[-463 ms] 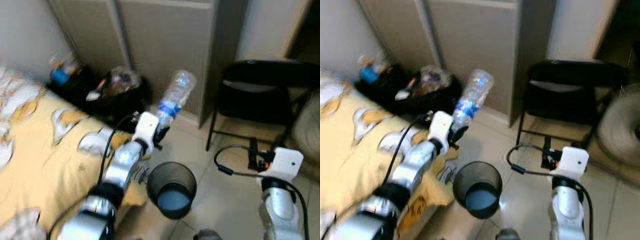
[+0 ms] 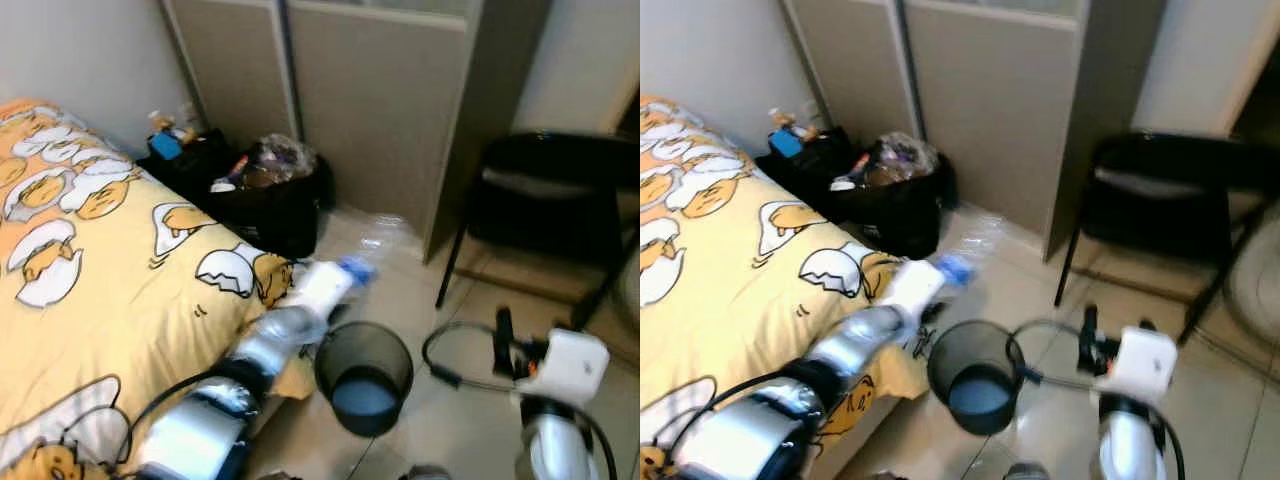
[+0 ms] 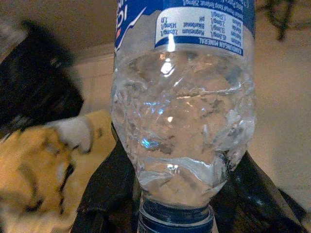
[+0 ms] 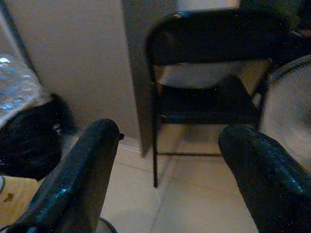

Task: Clean up the room

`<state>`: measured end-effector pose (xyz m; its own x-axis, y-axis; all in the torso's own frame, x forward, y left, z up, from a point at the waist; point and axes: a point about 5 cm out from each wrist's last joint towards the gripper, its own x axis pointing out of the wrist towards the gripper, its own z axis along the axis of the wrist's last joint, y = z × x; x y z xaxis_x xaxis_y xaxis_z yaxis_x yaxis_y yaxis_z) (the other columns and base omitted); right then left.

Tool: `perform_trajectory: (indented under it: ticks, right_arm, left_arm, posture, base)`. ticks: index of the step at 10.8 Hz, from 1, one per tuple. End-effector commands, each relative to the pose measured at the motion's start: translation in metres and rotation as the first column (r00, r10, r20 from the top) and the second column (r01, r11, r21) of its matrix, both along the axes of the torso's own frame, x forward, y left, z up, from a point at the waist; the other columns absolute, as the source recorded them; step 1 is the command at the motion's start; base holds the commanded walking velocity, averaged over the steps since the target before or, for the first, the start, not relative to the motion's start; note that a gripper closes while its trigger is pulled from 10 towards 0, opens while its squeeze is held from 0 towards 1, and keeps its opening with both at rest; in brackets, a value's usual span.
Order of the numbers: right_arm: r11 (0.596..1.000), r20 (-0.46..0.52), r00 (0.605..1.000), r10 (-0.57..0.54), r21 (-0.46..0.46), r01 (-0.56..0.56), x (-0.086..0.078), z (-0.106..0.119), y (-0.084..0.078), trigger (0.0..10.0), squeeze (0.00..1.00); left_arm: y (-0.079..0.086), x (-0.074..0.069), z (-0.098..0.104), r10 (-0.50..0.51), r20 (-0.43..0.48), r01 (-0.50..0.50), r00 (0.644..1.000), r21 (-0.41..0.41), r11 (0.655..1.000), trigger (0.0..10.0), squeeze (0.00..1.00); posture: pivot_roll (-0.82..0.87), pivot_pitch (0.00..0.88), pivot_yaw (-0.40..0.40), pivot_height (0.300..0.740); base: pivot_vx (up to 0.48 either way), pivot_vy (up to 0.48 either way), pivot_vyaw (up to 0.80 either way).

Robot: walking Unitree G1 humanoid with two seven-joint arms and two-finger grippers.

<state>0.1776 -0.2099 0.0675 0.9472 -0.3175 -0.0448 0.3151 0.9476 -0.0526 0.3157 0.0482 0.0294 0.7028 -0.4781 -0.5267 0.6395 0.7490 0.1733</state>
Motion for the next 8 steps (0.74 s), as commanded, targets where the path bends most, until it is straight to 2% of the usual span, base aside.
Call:
perform_trajectory:
  ticks: [1, 2, 4, 5, 6, 7, 8]
  right_arm:
    - [0.999, 0.029, 0.999, -0.027, -0.019, 0.027, -0.004, 0.009, -0.001, 10.0, 0.0]
    - [0.999, 0.026, 0.999, -0.035, 0.007, 0.035, -0.025, 0.012, 0.002, 10.0, 0.0]
    - [0.996, -0.054, 0.998, 0.028, 0.081, -0.024, -0.057, 0.005, 0.015, 10.0, 0.0]
    - [0.993, -0.109, 0.991, 0.078, 0.102, -0.067, -0.073, 0.003, 0.022, 10.0, 0.0]
    - [0.987, -0.116, 0.986, 0.122, 0.118, -0.108, -0.076, 0.005, 0.026, 10.0, 0.0]
    - [0.983, -0.118, 0.982, 0.146, 0.126, -0.131, -0.078, 0.007, 0.028, 10.0, 0.0]
    - [0.974, -0.137, 0.97, 0.2, 0.133, -0.182, -0.081, 0.007, 0.033, 10.0, 0.0]
  left_arm:
    - [0.003, 0.003, 0.002, -0.018, 0.017, 0.017, 1.0, 0.042, 0.999, 10.0, 0.0]
    - [-0.001, -0.002, -0.005, -0.031, 0.001, 0.031, 1.0, 0.096, 0.995, 10.0, 0.0]
    - [-0.003, -0.011, -0.015, -0.031, -0.035, 0.036, 0.999, 0.141, 0.989, 10.0, 0.0]
    - [-0.017, -0.03, -0.03, -0.117, -0.095, 0.131, 0.989, 0.162, 0.978, 10.0, 0.0]
    - [-0.026, -0.047, -0.041, -0.174, -0.138, 0.197, 0.975, 0.174, 0.965, 10.0, 0.0]
    - [-0.027, -0.054, -0.047, -0.17, -0.159, 0.198, 0.973, 0.18, 0.964, 10.0, 0.0]
    - [-0.007, -0.058, -0.059, 0.039, -0.209, 0.001, 0.977, 0.191, 0.982, 10.0, 0.0]
  posture:
    - [-0.34, 0.103, 0.174, 0.723]
    - [-0.37, 0.13, 0.18, 0.723]
    - [-0.42, 0.178, 0.171, 0.723]
    - [-0.43, 0.199, 0.166, 0.723]
    - [-0.44, 0.209, 0.165, 0.723]
    - [-0.44, 0.212, 0.163, 0.723]
    - [-0.44, 0.218, 0.155, 0.723]
  base:
    - [0.0, 0.0, 0.0]
    - [0.0, 0.0, 0.0]
    - [0.0, 0.0, 0.0]
    - [0.0, 0.0, 0.0]
    - [0.0, 0.0, 0.0]
    - [0.0, 0.0, 0.0]
    - [0.0, 0.0, 0.0]
